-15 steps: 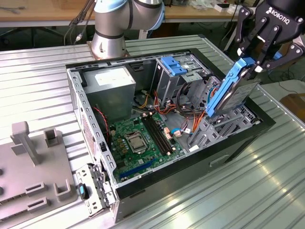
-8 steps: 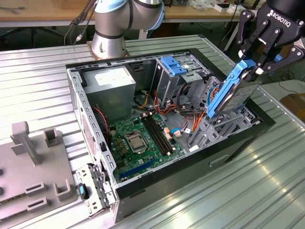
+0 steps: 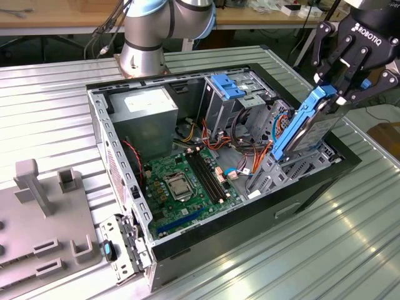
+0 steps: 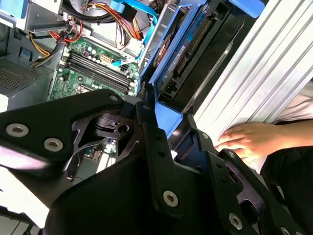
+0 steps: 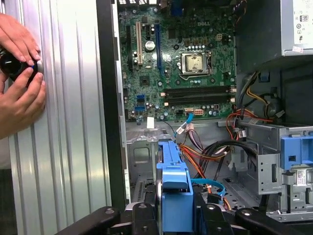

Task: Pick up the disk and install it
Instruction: 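Insert the disk into the insertion slot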

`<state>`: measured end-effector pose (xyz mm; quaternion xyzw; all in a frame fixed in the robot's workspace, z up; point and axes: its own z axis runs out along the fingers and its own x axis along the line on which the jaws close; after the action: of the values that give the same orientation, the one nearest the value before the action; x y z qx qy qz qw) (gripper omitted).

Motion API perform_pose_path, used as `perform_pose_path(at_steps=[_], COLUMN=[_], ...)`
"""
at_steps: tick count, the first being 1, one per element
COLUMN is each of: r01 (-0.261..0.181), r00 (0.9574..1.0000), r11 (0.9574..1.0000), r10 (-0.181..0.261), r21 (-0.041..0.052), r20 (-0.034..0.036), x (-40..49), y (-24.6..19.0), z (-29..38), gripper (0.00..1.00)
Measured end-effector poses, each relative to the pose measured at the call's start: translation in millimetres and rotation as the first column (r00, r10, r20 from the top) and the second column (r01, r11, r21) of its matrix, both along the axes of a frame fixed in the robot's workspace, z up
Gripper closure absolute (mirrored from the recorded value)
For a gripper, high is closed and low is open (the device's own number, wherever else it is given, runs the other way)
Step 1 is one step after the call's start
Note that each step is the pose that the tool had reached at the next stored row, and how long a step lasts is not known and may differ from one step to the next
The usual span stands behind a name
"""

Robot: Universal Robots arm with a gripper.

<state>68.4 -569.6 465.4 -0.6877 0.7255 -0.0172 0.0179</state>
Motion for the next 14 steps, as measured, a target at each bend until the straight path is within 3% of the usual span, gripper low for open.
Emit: perform_pose_path(at_steps=[14], r01=[-0.002], r00=[1.0], r11=[1.0], r10=[0.002], r21=[0.0002], r20=[-0.0035], x=[0.0], y=[-0.6], z=[-8.1], gripper=[0.63])
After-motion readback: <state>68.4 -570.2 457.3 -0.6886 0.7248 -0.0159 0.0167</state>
